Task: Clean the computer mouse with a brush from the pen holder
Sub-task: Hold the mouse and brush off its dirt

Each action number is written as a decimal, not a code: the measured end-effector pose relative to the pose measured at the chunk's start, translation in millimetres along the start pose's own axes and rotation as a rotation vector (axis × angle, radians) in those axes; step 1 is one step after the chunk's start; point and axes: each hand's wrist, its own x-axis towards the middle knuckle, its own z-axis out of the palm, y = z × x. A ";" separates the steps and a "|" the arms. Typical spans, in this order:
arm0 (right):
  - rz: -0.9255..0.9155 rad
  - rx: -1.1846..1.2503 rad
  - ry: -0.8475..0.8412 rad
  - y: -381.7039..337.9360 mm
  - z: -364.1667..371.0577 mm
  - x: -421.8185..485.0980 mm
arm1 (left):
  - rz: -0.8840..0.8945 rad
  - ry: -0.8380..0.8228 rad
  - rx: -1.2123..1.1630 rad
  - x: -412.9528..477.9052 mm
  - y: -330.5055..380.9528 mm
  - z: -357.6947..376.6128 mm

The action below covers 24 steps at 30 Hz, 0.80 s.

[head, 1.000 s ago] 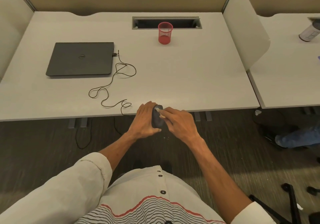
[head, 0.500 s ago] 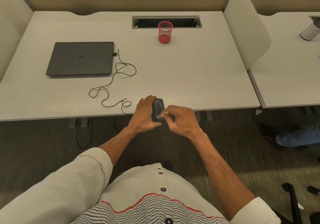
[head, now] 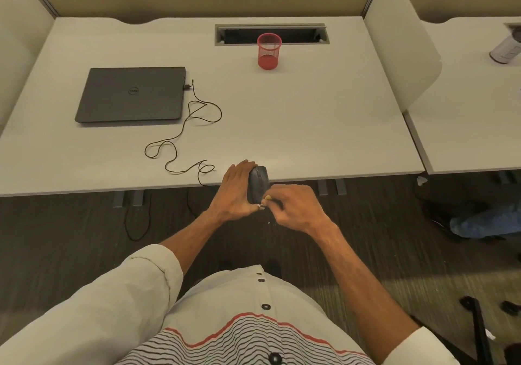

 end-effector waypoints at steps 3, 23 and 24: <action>0.000 0.009 0.097 2.1 0.9 -1.3 | -0.013 -0.014 0.014 -3.5 -0.6 2.6; 0.105 0.077 0.231 9.3 -7.2 -21.1 | -0.058 -0.016 0.013 -28.8 7.1 13.5; 0.111 0.073 0.234 10.3 -7.4 -20.5 | -0.055 -0.025 0.010 -30.2 7.1 14.6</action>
